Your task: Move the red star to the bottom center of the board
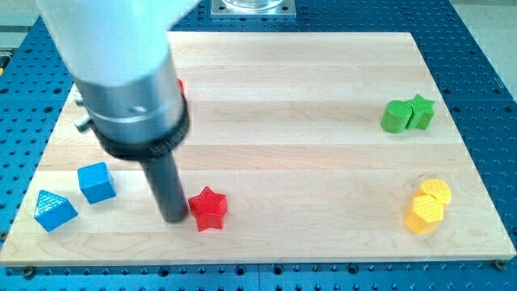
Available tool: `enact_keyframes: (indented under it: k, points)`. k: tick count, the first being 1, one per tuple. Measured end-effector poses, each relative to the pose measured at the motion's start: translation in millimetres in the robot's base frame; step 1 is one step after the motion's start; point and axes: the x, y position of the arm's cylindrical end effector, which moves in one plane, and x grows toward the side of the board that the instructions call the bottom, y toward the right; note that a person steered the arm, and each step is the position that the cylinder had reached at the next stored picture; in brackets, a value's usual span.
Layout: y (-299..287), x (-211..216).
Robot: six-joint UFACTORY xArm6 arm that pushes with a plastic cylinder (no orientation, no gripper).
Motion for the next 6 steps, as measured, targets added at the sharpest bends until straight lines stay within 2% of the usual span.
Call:
enact_keyframes:
  k: [1, 2, 4, 5, 6]
  points:
    - [22, 2]
    - [8, -42]
    - [57, -28]
    - [25, -87]
    - [4, -185]
